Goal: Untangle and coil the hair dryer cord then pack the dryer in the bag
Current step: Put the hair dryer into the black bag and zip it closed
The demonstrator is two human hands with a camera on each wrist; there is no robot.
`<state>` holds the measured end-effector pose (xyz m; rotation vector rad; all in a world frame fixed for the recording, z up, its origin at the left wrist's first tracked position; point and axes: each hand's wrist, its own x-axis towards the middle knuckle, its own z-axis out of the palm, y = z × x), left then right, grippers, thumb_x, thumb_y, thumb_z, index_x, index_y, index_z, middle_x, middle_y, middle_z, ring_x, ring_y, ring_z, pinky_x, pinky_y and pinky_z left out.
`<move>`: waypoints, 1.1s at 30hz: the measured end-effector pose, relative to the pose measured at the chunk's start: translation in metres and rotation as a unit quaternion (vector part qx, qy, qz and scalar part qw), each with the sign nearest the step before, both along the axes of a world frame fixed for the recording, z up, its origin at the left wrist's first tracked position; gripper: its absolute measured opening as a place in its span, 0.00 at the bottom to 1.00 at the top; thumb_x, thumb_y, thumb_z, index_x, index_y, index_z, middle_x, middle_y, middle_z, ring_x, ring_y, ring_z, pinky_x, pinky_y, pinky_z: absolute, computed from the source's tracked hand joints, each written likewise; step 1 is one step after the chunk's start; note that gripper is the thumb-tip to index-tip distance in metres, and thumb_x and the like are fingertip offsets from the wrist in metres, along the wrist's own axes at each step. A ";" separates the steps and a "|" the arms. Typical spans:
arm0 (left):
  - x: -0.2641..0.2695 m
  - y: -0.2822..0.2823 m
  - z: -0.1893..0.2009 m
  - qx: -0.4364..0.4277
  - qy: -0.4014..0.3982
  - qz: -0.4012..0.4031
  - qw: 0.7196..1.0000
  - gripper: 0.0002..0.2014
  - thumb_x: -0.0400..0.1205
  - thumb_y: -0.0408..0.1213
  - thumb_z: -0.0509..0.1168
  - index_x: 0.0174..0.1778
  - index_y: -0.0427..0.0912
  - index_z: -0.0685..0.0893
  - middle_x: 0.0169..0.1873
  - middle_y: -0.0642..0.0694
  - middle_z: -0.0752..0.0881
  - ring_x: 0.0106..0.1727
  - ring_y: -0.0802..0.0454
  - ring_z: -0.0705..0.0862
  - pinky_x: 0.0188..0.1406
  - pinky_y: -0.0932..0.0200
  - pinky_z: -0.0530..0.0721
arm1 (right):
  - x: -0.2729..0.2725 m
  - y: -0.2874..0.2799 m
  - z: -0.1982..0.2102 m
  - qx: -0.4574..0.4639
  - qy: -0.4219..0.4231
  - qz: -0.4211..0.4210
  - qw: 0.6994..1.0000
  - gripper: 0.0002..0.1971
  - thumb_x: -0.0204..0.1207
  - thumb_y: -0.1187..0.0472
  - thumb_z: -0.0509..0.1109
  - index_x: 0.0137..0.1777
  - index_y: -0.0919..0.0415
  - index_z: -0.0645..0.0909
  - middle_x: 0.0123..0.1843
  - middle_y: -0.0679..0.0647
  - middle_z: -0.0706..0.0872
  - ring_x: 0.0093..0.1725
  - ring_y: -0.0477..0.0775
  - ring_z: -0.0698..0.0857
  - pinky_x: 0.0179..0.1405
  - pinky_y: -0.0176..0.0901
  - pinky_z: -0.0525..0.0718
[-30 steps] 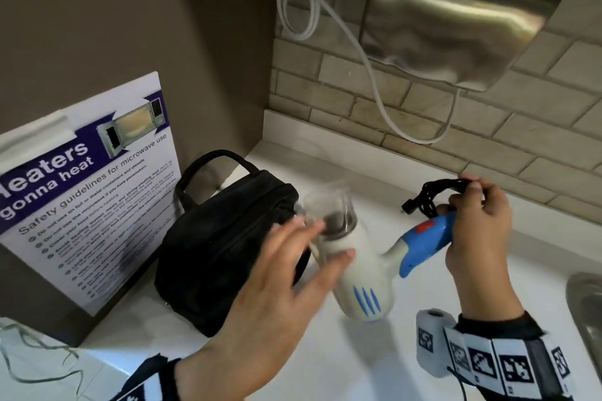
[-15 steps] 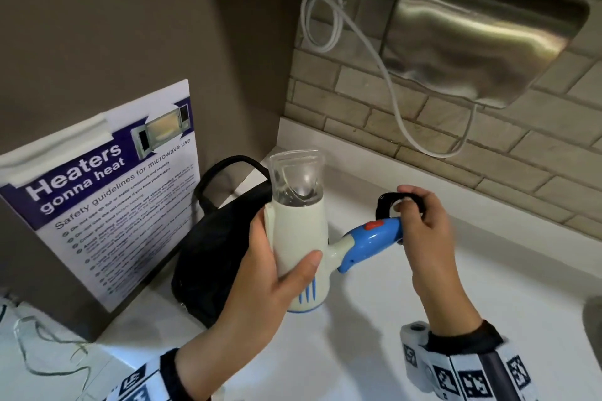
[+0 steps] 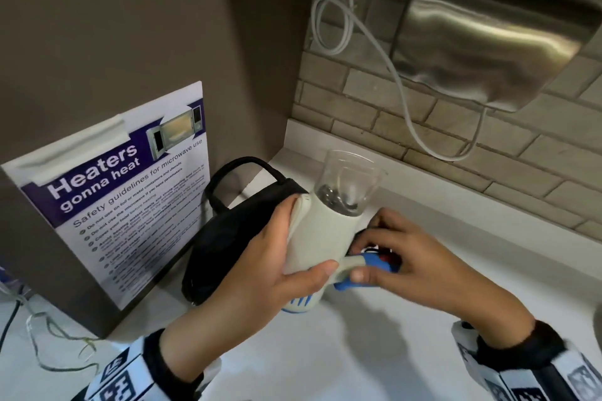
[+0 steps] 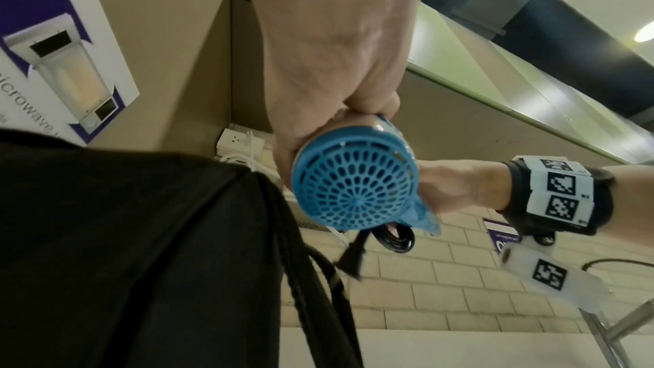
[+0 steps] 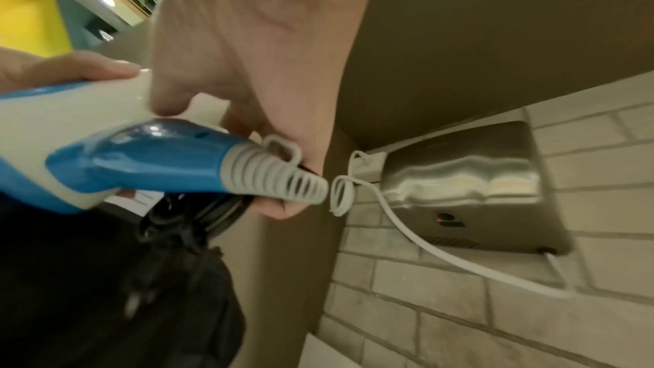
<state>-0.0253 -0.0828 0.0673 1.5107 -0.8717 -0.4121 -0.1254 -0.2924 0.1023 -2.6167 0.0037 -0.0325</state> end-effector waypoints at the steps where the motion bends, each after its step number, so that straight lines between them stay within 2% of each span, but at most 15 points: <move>1: -0.001 0.001 0.000 0.009 0.001 -0.008 1.000 0.36 0.70 0.52 0.73 0.73 0.58 0.65 0.64 0.54 0.81 0.67 0.51 0.80 0.67 0.44 0.78 | 0.001 0.002 -0.002 -0.030 0.032 0.023 0.999 0.23 0.64 0.28 0.68 0.55 0.39 0.82 0.53 0.49 0.77 0.51 0.49 0.81 0.50 0.46 0.83; 4: 0.000 0.002 0.003 0.023 -0.007 -0.019 1.000 0.36 0.69 0.53 0.73 0.73 0.58 0.66 0.64 0.54 0.81 0.68 0.50 0.79 0.67 0.42 0.77 | 0.003 0.007 -0.010 -0.085 0.068 0.067 0.992 0.28 0.64 0.26 0.67 0.63 0.33 0.75 0.61 0.52 0.77 0.58 0.51 0.80 0.53 0.48 0.83; 9: 0.014 0.003 0.013 0.017 -0.032 -0.031 0.999 0.35 0.68 0.54 0.74 0.71 0.61 0.68 0.64 0.55 0.82 0.67 0.53 0.80 0.67 0.45 0.78 | 0.009 0.004 -0.008 -0.143 0.051 0.071 0.986 0.25 0.69 0.31 0.63 0.67 0.32 0.71 0.62 0.55 0.76 0.57 0.54 0.80 0.50 0.49 0.83; 11: 0.027 0.007 0.013 -0.002 -0.049 -0.002 0.999 0.29 0.70 0.55 0.71 0.69 0.62 0.73 0.62 0.56 0.83 0.66 0.55 0.81 0.67 0.50 0.79 | 0.011 0.002 -0.002 -0.163 0.051 0.055 0.984 0.26 0.69 0.31 0.62 0.67 0.35 0.73 0.62 0.55 0.76 0.58 0.54 0.80 0.51 0.49 0.83; 13: 0.042 0.013 0.008 -0.011 -0.090 0.056 0.994 0.23 0.76 0.53 0.66 0.68 0.55 0.77 0.61 0.55 0.84 0.66 0.57 0.81 0.68 0.53 0.78 | 0.014 0.000 0.005 -0.178 0.047 0.034 0.982 0.26 0.68 0.31 0.61 0.65 0.36 0.75 0.61 0.55 0.75 0.57 0.54 0.80 0.51 0.50 0.84; 16: 0.067 0.024 -0.009 0.093 -0.173 0.174 0.965 0.19 0.80 0.52 0.64 0.67 0.51 0.77 0.62 0.56 0.80 0.64 0.67 0.77 0.67 0.61 0.75 | 0.021 0.000 0.015 -0.222 0.036 0.001 0.974 0.27 0.67 0.30 0.59 0.64 0.37 0.76 0.60 0.53 0.74 0.55 0.55 0.80 0.48 0.52 0.84; 17: 0.073 0.028 -0.017 0.148 -0.191 0.194 0.951 0.21 0.80 0.51 0.64 0.68 0.51 0.76 0.63 0.54 0.79 0.63 0.65 0.76 0.65 0.63 0.74 | 0.025 0.001 0.019 -0.251 0.024 -0.006 0.968 0.26 0.68 0.30 0.58 0.63 0.38 0.76 0.59 0.54 0.75 0.54 0.56 0.80 0.47 0.52 0.84; 19: 0.082 0.033 -0.034 0.238 -0.206 0.204 0.927 0.23 0.80 0.49 0.65 0.70 0.47 0.74 0.64 0.49 0.77 0.64 0.55 0.76 0.60 0.62 0.70 | 0.033 0.004 0.027 -0.301 -0.018 -0.010 0.954 0.23 0.70 0.34 0.60 0.60 0.43 0.80 0.54 0.56 0.77 0.49 0.59 0.80 0.43 0.51 0.82; 20: 0.084 0.034 -0.041 0.253 -0.207 0.205 0.923 0.22 0.80 0.48 0.66 0.69 0.45 0.75 0.62 0.48 0.78 0.63 0.52 0.77 0.59 0.63 0.70 | 0.038 0.007 0.030 -0.323 -0.043 -0.016 0.945 0.21 0.70 0.37 0.63 0.58 0.45 0.81 0.53 0.57 0.78 0.48 0.60 0.80 0.42 0.50 0.81; 22: 0.086 0.036 -0.049 0.241 -0.194 0.212 0.927 0.18 0.80 0.45 0.67 0.63 0.43 0.79 0.52 0.50 0.81 0.56 0.53 0.80 0.52 0.67 0.70 | 0.047 0.014 0.033 -0.368 -0.098 -0.030 0.924 0.17 0.70 0.43 0.67 0.55 0.48 0.77 0.50 0.57 0.78 0.48 0.61 0.80 0.43 0.50 0.78; 23: 0.086 0.037 -0.051 0.233 -0.188 0.213 0.930 0.14 0.80 0.44 0.67 0.60 0.43 0.81 0.47 0.52 0.81 0.50 0.54 0.80 0.46 0.72 0.70 | 0.051 0.018 0.033 -0.384 -0.132 -0.031 0.913 0.16 0.69 0.45 0.69 0.54 0.50 0.75 0.48 0.57 0.78 0.46 0.61 0.79 0.42 0.49 0.75; 25: 0.085 0.036 -0.051 0.218 -0.175 0.207 0.937 0.08 0.82 0.42 0.65 0.54 0.45 0.80 0.38 0.53 0.82 0.41 0.55 0.80 0.36 0.73 0.71 | 0.058 0.026 0.029 -0.418 -0.183 -0.013 0.890 0.15 0.70 0.49 0.67 0.55 0.52 0.77 0.45 0.57 0.74 0.43 0.60 0.77 0.41 0.49 0.70; 27: 0.086 0.035 -0.053 0.206 -0.165 0.214 0.941 0.06 0.83 0.41 0.62 0.52 0.44 0.79 0.35 0.50 0.84 0.38 0.53 0.81 0.32 0.68 0.70 | 0.064 0.030 0.023 -0.455 -0.201 0.020 0.867 0.15 0.71 0.50 0.69 0.56 0.54 0.81 0.46 0.57 0.75 0.43 0.60 0.77 0.42 0.50 0.71; 29: 0.089 0.033 -0.054 0.201 -0.137 0.233 0.942 0.06 0.84 0.41 0.61 0.51 0.44 0.78 0.34 0.49 0.83 0.37 0.52 0.80 0.33 0.62 0.69 | 0.069 0.033 0.017 -0.479 -0.203 0.050 0.853 0.17 0.68 0.53 0.75 0.57 0.53 0.81 0.46 0.57 0.77 0.43 0.60 0.79 0.43 0.51 0.74; 33: 0.093 0.031 -0.051 0.181 -0.064 0.239 0.952 0.06 0.85 0.40 0.59 0.50 0.42 0.78 0.35 0.49 0.82 0.36 0.57 0.79 0.31 0.69 0.72 | 0.074 0.036 0.016 -0.492 -0.183 0.113 0.844 0.18 0.62 0.59 0.72 0.54 0.50 0.82 0.45 0.54 0.79 0.43 0.59 0.81 0.45 0.50 0.70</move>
